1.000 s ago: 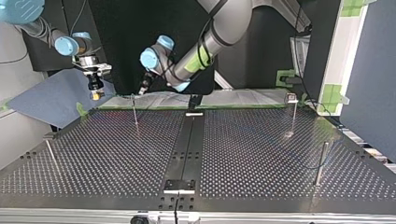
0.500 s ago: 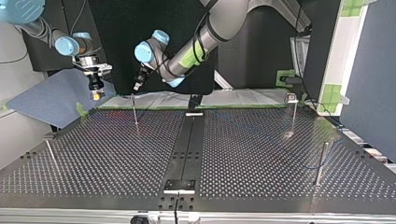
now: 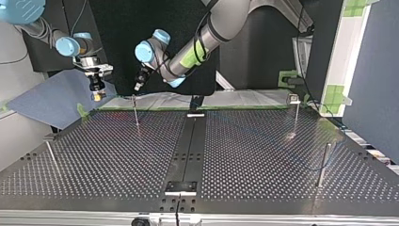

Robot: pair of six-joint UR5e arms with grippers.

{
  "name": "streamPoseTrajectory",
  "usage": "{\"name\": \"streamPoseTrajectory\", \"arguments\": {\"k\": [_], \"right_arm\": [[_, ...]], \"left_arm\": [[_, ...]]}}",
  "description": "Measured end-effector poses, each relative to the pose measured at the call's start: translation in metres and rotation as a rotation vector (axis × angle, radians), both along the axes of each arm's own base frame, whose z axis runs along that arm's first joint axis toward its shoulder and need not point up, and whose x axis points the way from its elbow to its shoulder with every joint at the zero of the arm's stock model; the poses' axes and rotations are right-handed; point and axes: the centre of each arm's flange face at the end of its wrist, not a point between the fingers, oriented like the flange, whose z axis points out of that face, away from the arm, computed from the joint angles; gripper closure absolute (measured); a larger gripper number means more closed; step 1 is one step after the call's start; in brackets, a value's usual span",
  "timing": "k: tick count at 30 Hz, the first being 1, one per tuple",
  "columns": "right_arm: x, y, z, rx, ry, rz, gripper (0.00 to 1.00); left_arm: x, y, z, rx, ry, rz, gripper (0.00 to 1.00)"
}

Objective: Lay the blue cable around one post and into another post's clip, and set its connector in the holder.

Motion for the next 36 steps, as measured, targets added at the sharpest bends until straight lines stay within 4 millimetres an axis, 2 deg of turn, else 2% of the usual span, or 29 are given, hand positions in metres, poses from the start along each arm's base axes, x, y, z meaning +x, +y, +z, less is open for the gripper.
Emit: {"name": "streamPoseTrajectory", "arguments": {"k": [16, 27, 31, 36], "right_arm": [[0.0, 0.0, 0.0, 0.0, 0.0, 0.0, 1.0], [0.0, 0.0, 0.0, 0.002, 0.0, 0.0, 1.0], [0.0, 0.0, 0.0, 0.003, 0.0, 0.0, 1.0], [-0.001, 0.0, 0.0, 0.004, 0.001, -0.003, 1.0]], "left_arm": [[-0.004, 0.011, -0.011, 0.03, 0.027, 0.034, 0.0], [-0.004, 0.013, -0.011, 0.04, 0.024, 0.061, 0.0], [-0.005, 0.016, -0.006, 0.051, 0.027, 0.077, 0.0], [-0.01, 0.021, 0.01, 0.069, 0.019, 0.099, 0.0]]}}
